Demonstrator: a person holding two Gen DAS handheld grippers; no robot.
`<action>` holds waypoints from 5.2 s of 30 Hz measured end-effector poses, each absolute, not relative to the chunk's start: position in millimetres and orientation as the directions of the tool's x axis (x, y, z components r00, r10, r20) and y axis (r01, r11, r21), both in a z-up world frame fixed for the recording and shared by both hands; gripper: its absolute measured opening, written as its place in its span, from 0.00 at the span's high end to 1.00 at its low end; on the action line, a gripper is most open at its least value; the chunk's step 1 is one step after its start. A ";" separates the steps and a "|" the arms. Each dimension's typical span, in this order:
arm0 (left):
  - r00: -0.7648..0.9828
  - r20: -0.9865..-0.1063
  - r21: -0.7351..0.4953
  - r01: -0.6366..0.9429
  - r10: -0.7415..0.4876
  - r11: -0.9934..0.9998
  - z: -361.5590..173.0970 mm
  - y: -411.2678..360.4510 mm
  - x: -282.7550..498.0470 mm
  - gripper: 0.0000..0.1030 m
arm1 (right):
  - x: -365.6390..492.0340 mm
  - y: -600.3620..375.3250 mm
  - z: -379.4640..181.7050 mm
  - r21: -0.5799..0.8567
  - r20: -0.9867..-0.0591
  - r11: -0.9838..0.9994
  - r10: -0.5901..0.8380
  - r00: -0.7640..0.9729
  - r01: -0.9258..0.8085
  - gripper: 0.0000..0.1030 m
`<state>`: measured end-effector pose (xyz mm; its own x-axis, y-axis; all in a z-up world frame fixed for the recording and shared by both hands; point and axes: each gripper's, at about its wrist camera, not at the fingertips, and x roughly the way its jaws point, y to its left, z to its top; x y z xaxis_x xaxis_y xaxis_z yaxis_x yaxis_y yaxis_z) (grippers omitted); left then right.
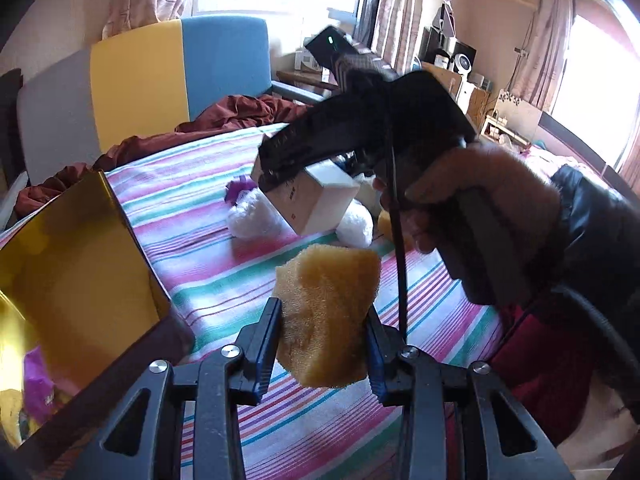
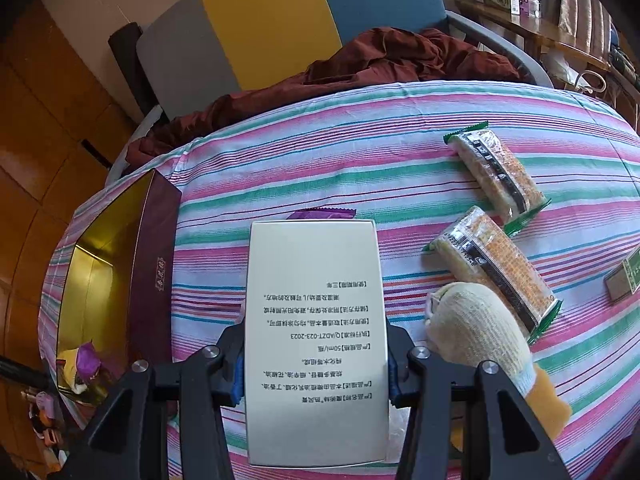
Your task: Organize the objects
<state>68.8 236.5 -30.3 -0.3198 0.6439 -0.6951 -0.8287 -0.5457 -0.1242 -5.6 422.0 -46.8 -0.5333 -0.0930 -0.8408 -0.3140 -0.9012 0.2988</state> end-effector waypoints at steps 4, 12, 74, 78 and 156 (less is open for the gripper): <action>-0.346 -0.668 -0.129 -0.819 0.659 -0.559 -12.0 225.4 68.2 0.63 | -6.0 421.0 -48.3 0.283 -0.848 -0.905 -0.082 -0.524 -0.317 0.52; -0.447 -0.615 -0.157 -0.738 0.650 -0.656 27.5 182.1 35.2 0.62 | -5.8 422.1 -50.7 0.267 -0.854 -0.906 -0.064 -0.517 -0.328 0.52; -0.704 -0.678 -0.089 -0.210 0.214 -0.974 -17.9 -22.5 -60.8 0.38 | -17.9 360.3 14.0 0.263 -0.747 -0.934 -0.038 -0.664 -0.242 0.52; -0.696 -0.676 -0.136 -0.205 0.242 -0.969 -18.6 -32.7 -50.9 0.38 | -53.3 290.9 24.1 0.261 -0.757 -0.961 -0.145 -0.637 -0.090 0.52; -0.450 -0.704 -0.078 -0.719 0.549 -0.691 18.7 238.2 8.4 0.32 | 94.2 523.6 -22.9 0.379 -0.792 -0.670 0.122 -0.598 -0.638 0.31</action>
<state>8.4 238.2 18.7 -0.4505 0.5487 -0.7043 -0.7191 -0.6905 -0.0781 94.2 523.6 -22.9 -0.5983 0.1223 -0.7919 -0.6383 -0.6701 0.3788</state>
